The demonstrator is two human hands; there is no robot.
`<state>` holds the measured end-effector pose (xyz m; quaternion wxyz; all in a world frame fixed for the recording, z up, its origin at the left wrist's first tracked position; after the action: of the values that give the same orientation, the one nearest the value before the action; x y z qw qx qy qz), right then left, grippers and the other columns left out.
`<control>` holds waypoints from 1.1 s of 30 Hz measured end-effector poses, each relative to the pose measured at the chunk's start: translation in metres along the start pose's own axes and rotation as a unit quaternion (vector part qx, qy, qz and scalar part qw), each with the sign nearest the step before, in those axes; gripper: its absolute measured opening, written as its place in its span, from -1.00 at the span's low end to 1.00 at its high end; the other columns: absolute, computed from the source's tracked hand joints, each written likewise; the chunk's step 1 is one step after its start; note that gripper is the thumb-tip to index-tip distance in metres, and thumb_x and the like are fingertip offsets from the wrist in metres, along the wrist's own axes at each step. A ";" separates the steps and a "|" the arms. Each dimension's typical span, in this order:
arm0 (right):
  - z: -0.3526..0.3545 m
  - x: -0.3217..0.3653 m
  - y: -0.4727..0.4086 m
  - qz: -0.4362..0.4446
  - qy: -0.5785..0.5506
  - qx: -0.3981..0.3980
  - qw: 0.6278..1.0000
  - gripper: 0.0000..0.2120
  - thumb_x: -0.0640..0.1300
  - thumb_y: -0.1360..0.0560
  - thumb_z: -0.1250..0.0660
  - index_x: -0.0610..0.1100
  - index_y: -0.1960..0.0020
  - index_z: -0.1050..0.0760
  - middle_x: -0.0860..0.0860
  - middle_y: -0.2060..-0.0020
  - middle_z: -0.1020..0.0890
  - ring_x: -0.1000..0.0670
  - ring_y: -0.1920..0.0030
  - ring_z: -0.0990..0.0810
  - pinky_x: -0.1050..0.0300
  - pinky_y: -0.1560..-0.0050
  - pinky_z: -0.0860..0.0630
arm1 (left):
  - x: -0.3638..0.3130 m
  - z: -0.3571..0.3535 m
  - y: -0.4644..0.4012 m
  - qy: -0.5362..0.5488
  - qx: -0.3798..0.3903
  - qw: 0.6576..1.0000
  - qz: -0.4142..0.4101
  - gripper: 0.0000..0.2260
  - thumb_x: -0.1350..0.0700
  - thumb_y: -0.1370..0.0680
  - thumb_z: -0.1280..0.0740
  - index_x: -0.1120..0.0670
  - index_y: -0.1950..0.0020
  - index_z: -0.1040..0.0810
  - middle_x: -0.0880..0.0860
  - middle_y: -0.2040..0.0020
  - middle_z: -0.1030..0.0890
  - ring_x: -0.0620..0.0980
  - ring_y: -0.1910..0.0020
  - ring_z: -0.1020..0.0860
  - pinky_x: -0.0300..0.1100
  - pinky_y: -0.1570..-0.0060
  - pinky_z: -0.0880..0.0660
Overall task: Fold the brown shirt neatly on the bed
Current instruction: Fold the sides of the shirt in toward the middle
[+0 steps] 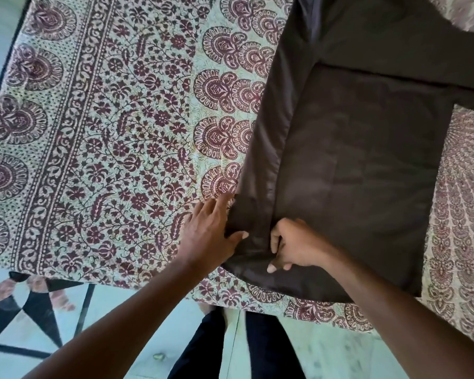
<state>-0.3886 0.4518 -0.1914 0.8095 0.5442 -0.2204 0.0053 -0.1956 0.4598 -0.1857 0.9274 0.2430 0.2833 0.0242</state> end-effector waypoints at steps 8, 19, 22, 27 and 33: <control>0.056 0.019 0.003 0.103 0.043 -0.269 0.957 -0.67 -0.01 -0.41 -0.60 -0.08 0.28 -0.46 0.06 0.45 -0.58 0.01 0.38 -0.60 -0.02 0.34 -0.58 | 0.007 0.002 0.015 0.102 -0.009 0.992 0.067 -0.49 0.20 -0.60 -0.40 -0.04 -0.46 -0.25 0.02 0.11 -0.66 -0.06 0.28 -0.62 -0.17 0.39 -0.57; 0.013 0.023 -0.035 0.442 0.405 -0.214 0.771 -0.43 0.11 -0.72 -0.09 -0.16 -0.64 -0.21 -0.07 -0.66 -0.16 -0.08 -0.66 -0.11 -0.12 -0.59 -0.17 | -0.002 -0.014 0.032 0.009 -0.109 0.988 0.113 -0.64 0.19 -0.49 -0.44 -0.03 -0.23 -0.44 -0.01 -0.23 -0.38 -0.08 -0.20 -0.28 -0.10 -0.24 -0.30; 0.014 0.020 -0.040 0.443 0.413 -0.192 0.772 -0.42 0.02 -0.71 -0.10 -0.15 -0.67 -0.10 -0.06 -0.68 -0.08 -0.06 -0.67 -0.03 -0.12 -0.61 -0.10 | -0.023 -0.017 0.027 0.030 -0.099 0.990 0.098 -0.58 0.25 -0.45 -0.45 0.00 -0.27 -0.50 -0.02 -0.17 -0.43 -0.05 -0.15 -0.36 -0.11 -0.18 -0.38; 0.021 0.016 -0.047 0.455 0.416 -0.172 0.769 -0.42 0.02 -0.71 -0.09 -0.15 -0.67 -0.10 -0.07 -0.67 -0.08 -0.06 -0.67 -0.05 -0.08 -0.63 -0.09 | -0.035 -0.031 0.020 0.090 -0.043 0.983 0.154 -0.32 0.21 -0.39 -0.59 0.01 -0.38 -0.29 0.00 -0.17 -0.46 0.01 -0.12 -0.52 -0.08 -0.08 -0.58; 0.141 0.006 -0.087 0.349 0.474 -0.255 0.767 -0.26 0.38 -0.62 0.11 0.02 -0.68 -0.04 -0.01 -0.68 -0.08 -0.04 -0.65 -0.13 -0.26 -0.56 -0.18 | -0.040 -0.028 0.007 0.052 0.005 0.976 0.213 -0.35 0.21 -0.36 -0.61 0.07 -0.27 -0.27 0.08 -0.15 -0.47 0.08 -0.12 -0.54 0.02 -0.07 -0.60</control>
<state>-0.4112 0.2906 -0.2219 0.8624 0.1310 0.0229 0.4885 -0.2431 0.4711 -0.1821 0.8835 0.3012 0.2731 0.2327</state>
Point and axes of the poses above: each hand's wrist, its own y-axis away from the middle knuckle, its own z-axis out of the back of the hand, x = y × z, the point moved 5 cm from there along -y, towards the middle knuckle
